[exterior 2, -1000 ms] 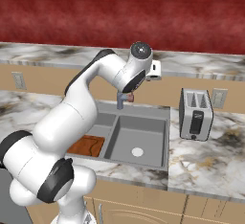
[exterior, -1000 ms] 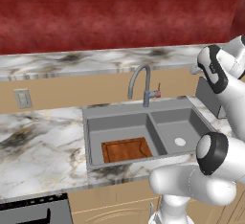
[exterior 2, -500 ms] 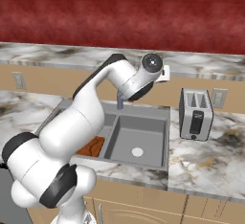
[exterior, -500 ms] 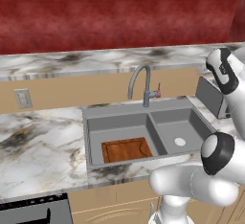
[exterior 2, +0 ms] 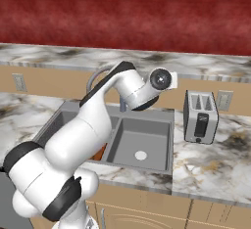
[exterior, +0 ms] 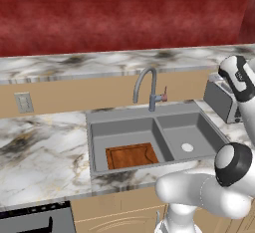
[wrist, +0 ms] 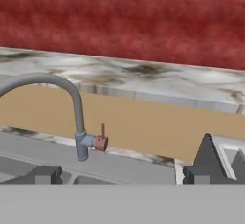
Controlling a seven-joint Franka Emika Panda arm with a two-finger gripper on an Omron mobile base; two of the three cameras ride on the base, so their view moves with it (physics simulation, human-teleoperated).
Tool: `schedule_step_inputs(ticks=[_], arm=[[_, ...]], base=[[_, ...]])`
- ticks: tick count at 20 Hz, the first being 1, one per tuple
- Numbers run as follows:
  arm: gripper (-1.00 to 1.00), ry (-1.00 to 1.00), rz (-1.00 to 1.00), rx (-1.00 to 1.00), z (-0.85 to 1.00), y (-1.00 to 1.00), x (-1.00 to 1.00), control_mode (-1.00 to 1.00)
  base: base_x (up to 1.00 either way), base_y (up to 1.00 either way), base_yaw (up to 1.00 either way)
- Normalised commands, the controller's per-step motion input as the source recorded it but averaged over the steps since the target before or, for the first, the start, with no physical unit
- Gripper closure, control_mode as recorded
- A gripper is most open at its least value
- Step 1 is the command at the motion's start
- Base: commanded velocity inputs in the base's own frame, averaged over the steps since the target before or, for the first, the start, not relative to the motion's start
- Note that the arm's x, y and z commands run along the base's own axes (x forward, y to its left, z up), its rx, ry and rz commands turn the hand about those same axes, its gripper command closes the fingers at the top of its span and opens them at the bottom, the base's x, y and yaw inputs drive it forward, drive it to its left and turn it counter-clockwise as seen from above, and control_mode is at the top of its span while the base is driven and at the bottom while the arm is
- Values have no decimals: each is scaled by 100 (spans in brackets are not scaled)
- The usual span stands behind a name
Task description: Turn on the sink faucet with hot water and rinse the cutting board for ten seconds, then turn off the faucet. Push the cutting board to reach the water if necessary.
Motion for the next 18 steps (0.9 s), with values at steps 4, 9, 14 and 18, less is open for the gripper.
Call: schedule_step_inputs(ticks=[4, 9, 14, 18], arm=[[-100, -15, 0, 0, -1, -8, 0, -100], [-100, -5, 0, 0, -11, 0, 0, -100], [-100, 0, 0, 0, -17, 6, 0, -100], [-100, 0, 0, 0, -18, 16, 0, -100]], base=[[0, 0, 0], [0, 0, 0], [0, 0, 0], [0, 0, 0]])
